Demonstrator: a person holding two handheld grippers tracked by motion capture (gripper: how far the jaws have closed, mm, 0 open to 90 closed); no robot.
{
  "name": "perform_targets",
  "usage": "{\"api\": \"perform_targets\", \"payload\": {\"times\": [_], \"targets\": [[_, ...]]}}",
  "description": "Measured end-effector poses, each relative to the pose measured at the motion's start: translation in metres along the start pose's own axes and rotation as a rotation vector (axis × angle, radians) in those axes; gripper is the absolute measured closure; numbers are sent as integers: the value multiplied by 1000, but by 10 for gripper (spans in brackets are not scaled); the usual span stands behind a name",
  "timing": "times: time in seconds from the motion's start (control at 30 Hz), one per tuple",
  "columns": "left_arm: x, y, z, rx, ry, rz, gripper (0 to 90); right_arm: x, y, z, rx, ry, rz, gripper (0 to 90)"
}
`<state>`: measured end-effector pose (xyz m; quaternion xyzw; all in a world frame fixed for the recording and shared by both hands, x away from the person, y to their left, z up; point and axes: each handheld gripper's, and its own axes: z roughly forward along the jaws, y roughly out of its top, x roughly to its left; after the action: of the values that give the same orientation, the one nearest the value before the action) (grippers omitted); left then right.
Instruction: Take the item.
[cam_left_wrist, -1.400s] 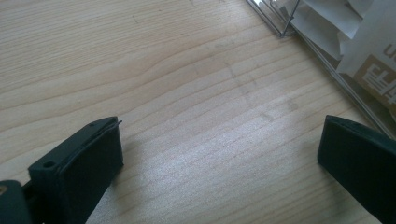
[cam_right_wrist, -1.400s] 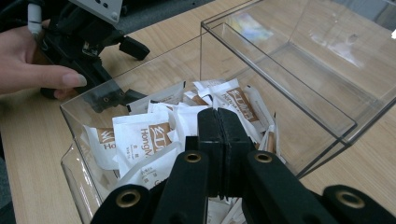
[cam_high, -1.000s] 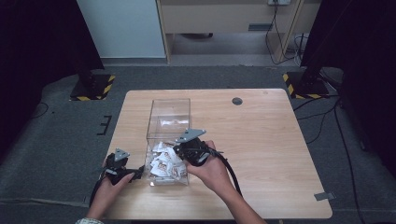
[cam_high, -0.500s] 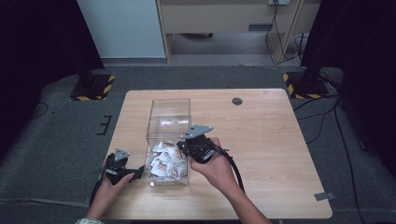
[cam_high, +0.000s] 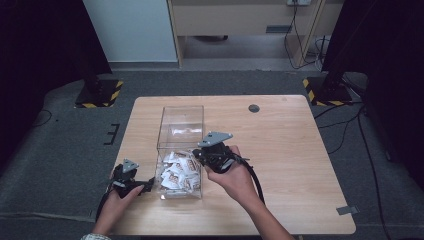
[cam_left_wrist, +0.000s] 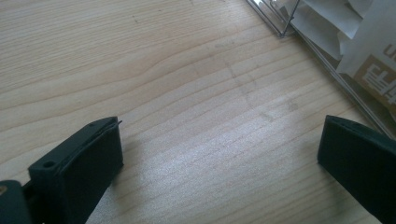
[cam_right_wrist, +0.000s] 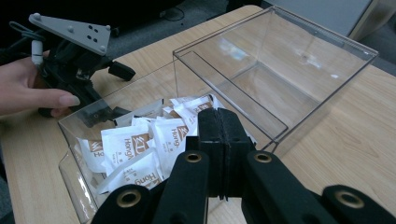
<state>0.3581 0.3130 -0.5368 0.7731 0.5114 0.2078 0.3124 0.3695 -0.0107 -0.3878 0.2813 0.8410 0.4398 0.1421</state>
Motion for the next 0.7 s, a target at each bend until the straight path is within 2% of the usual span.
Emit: {"api": "perform_targets", "payload": {"times": [0.7], "targets": [[0, 0, 0, 0, 0, 0, 0, -18, -7, -10, 3, -34, 8, 895]]}}
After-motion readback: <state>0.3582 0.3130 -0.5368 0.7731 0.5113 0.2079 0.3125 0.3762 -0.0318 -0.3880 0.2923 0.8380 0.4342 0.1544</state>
